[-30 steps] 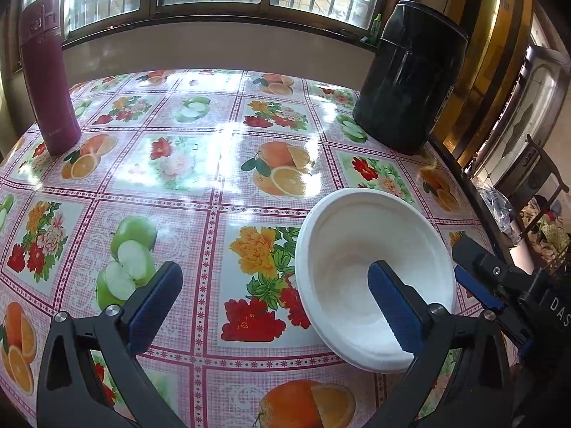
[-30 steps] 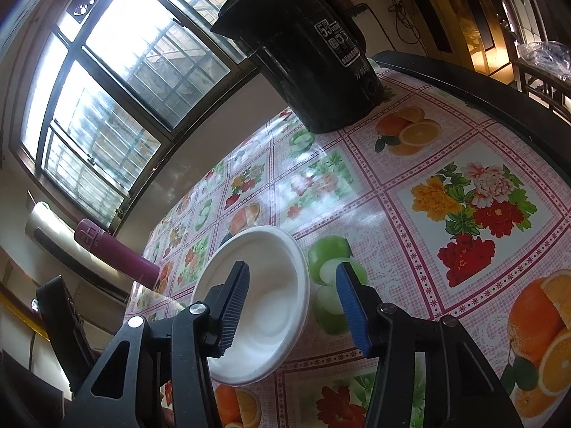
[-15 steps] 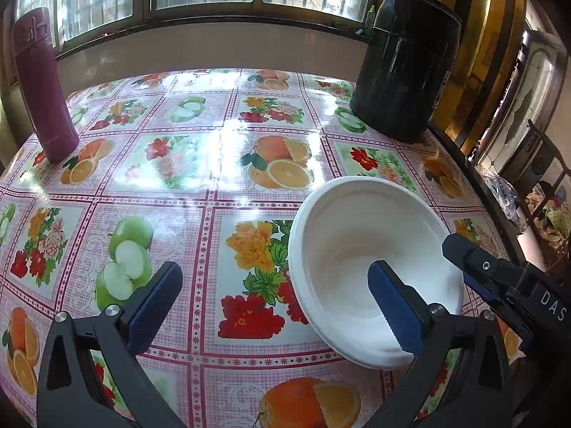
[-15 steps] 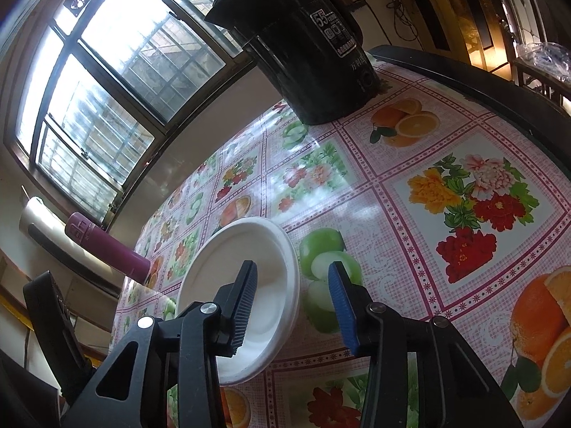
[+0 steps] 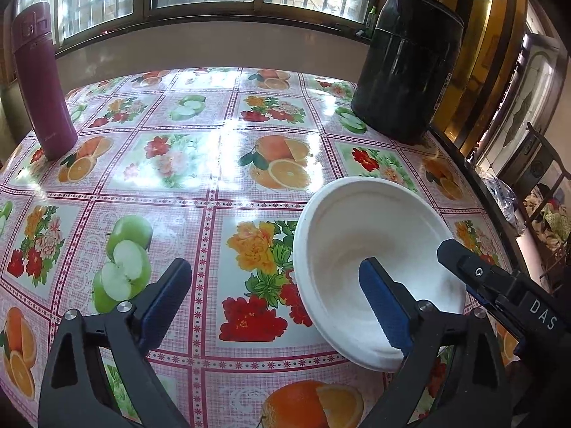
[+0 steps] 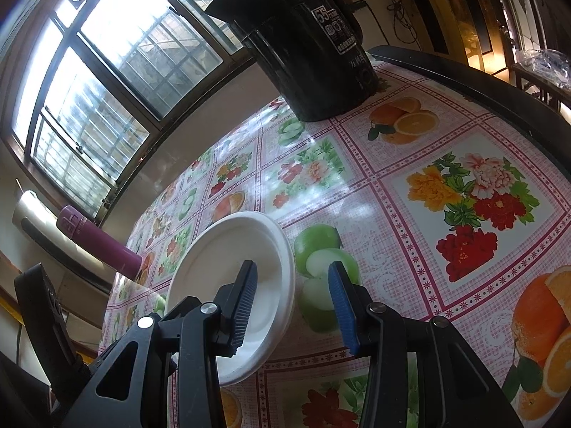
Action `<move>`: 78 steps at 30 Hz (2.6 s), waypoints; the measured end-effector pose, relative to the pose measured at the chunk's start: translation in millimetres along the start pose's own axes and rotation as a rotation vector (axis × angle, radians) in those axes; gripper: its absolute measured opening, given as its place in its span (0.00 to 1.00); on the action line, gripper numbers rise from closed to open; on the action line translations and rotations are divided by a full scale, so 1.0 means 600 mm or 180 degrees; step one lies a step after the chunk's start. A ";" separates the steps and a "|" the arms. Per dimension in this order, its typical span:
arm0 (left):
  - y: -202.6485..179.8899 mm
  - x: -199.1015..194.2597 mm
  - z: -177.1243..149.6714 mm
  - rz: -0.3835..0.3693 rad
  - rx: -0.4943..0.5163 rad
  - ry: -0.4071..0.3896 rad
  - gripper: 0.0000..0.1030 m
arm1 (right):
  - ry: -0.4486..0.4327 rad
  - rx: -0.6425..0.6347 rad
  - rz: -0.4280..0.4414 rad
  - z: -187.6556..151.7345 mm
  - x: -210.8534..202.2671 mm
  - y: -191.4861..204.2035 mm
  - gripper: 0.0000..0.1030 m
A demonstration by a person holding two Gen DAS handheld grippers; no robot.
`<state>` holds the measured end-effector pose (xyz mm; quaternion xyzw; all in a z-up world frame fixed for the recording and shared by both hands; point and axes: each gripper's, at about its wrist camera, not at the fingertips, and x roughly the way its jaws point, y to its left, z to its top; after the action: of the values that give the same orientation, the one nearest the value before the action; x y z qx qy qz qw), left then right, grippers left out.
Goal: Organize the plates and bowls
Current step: 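Bring both open grippers around the small white bowl rim, then close both grippers on the small white bowl rim, then lift the small white bowl with both grippers and carry it to the red plates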
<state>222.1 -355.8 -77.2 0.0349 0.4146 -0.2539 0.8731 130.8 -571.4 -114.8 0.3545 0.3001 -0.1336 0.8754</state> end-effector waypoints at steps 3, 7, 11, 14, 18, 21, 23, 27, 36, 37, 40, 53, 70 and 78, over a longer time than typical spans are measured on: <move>0.003 0.005 -0.001 -0.0042 -0.0020 0.0054 0.83 | 0.0021 -0.0022 -0.0014 -0.001 0.003 0.001 0.35; 0.004 0.013 -0.003 -0.0052 -0.0036 0.0124 0.56 | 0.0014 -0.0053 -0.0072 -0.001 0.005 0.001 0.25; 0.000 0.011 -0.003 -0.0125 -0.0040 0.0125 0.46 | -0.0003 -0.0076 -0.0078 -0.002 0.004 0.003 0.20; -0.005 0.008 -0.003 -0.0150 0.0000 0.0115 0.36 | -0.0033 -0.0159 -0.0114 -0.004 0.002 0.011 0.17; -0.012 0.007 -0.005 -0.0192 0.0054 0.0117 0.28 | -0.0056 -0.0212 -0.0133 -0.005 0.001 0.017 0.15; -0.018 0.006 -0.006 -0.0223 0.0114 0.0113 0.22 | -0.0057 -0.0204 -0.0122 -0.005 0.002 0.017 0.15; -0.017 0.009 -0.006 -0.0276 0.0120 0.0145 0.18 | -0.0058 -0.0201 -0.0120 -0.005 0.002 0.017 0.15; -0.015 0.010 -0.006 -0.0334 0.0105 0.0160 0.15 | -0.0061 -0.0194 -0.0099 -0.006 0.001 0.018 0.15; -0.019 0.009 -0.007 -0.0354 0.0120 0.0161 0.15 | -0.0063 -0.0200 -0.0097 -0.008 -0.002 0.020 0.09; -0.018 0.009 -0.006 -0.0363 0.0117 0.0165 0.15 | -0.0067 -0.0197 -0.0098 -0.008 -0.003 0.021 0.09; -0.018 0.008 -0.005 -0.0388 0.0111 0.0170 0.15 | -0.0061 -0.0155 -0.0090 -0.008 -0.003 0.018 0.09; -0.049 -0.011 -0.019 -0.0252 0.0326 0.0149 0.16 | 0.0125 0.0049 -0.0178 -0.008 -0.013 -0.003 0.09; -0.035 -0.132 -0.109 -0.0154 0.0460 0.0097 0.16 | 0.0065 0.0060 -0.0009 -0.100 -0.140 0.029 0.09; -0.023 -0.193 -0.163 -0.0108 0.0541 -0.0005 0.16 | 0.0062 -0.0025 0.0018 -0.166 -0.201 0.045 0.09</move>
<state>85.2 -293.3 -53.0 0.1016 0.3914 -0.3030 0.8629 5.4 -479.8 -82.4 0.3532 0.3081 -0.1265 0.8742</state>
